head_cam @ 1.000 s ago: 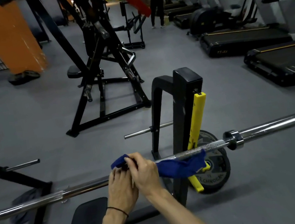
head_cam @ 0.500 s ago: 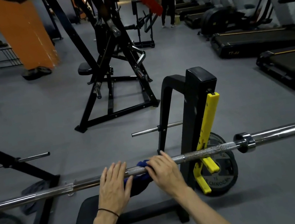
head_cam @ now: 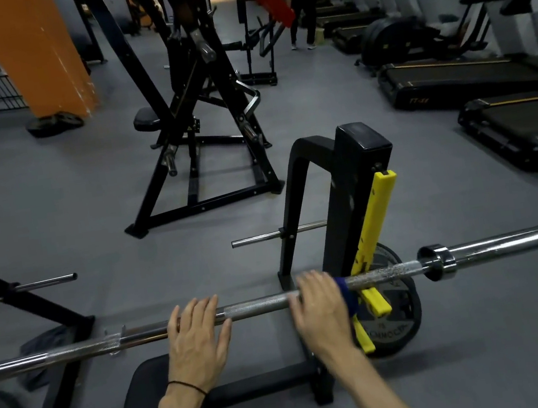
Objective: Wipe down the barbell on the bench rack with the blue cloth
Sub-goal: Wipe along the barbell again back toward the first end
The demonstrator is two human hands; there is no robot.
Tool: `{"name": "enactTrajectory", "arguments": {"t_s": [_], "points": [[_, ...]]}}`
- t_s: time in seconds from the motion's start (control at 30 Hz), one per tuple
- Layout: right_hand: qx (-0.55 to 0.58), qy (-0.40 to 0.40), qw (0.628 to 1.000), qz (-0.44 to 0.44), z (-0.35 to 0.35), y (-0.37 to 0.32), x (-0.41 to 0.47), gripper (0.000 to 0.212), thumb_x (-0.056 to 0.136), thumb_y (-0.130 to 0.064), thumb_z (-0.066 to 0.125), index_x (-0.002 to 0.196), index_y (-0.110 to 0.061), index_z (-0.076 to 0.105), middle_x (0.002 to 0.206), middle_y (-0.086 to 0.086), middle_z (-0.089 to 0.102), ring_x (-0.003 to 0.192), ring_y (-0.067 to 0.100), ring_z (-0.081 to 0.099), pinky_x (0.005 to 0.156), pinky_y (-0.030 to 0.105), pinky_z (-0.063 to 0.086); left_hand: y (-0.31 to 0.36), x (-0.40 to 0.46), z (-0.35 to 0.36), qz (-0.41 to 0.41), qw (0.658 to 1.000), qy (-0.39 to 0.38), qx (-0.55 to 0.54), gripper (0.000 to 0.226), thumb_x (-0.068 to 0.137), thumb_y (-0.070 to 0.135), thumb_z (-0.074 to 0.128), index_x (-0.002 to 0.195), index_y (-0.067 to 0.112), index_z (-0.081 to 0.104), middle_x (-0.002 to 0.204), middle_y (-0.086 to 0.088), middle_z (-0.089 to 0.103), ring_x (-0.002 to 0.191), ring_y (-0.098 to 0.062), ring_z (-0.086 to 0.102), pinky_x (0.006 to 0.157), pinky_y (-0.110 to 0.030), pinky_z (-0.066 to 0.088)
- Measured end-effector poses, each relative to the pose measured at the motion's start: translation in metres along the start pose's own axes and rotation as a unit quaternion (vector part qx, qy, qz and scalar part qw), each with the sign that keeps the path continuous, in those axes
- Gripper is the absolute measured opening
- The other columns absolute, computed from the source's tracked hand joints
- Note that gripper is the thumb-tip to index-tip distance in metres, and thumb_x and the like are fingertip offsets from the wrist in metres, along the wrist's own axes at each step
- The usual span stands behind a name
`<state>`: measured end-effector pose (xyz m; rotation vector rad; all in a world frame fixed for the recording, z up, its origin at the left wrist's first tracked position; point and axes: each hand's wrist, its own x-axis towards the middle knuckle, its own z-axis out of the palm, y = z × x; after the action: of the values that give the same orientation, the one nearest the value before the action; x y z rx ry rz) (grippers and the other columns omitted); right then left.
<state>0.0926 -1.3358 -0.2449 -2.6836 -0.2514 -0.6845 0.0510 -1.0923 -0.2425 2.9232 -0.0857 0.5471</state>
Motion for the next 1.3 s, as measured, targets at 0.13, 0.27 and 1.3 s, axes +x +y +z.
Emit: {"name": "enactTrajectory", "arguments": {"t_s": [0.13,0.27,1.3], "points": [[0.033,-0.077,0.996,-0.035,0.007,-0.017,-0.009,0.069,0.11,-0.054,0.024,0.147,-0.005,0.054,0.156,0.011,0.049,0.148,0.026,0.043,0.122,0.042,0.023,-0.001,0.001,0.001,0.002,1.0,0.001,-0.008,0.068,0.104,0.054,0.021,0.132,0.008,0.063,0.123,-0.009,0.065,0.12,-0.03,0.058,0.114,-0.051,0.03],[0.022,-0.084,0.994,-0.072,-0.01,0.028,-0.009,0.066,0.109,-0.051,0.037,0.16,-0.009,0.033,0.167,0.007,0.032,0.157,0.017,0.023,0.126,0.038,0.019,-0.006,0.0,0.004,0.01,1.0,0.0,-0.011,0.065,0.104,0.054,0.023,0.134,0.009,0.061,0.124,-0.008,0.064,0.121,-0.029,0.056,0.116,-0.05,0.028],[-0.022,-0.076,0.996,-0.035,-0.022,0.058,-0.009,0.072,0.107,-0.059,0.031,0.144,-0.003,0.056,0.147,0.014,0.057,0.142,0.032,0.047,0.124,0.046,0.024,-0.009,0.012,0.015,0.037,0.996,0.085,0.01,0.05,0.091,0.065,0.049,0.089,0.017,0.064,0.078,0.003,0.05,0.072,-0.022,0.048,0.073,-0.036,0.038]]}}
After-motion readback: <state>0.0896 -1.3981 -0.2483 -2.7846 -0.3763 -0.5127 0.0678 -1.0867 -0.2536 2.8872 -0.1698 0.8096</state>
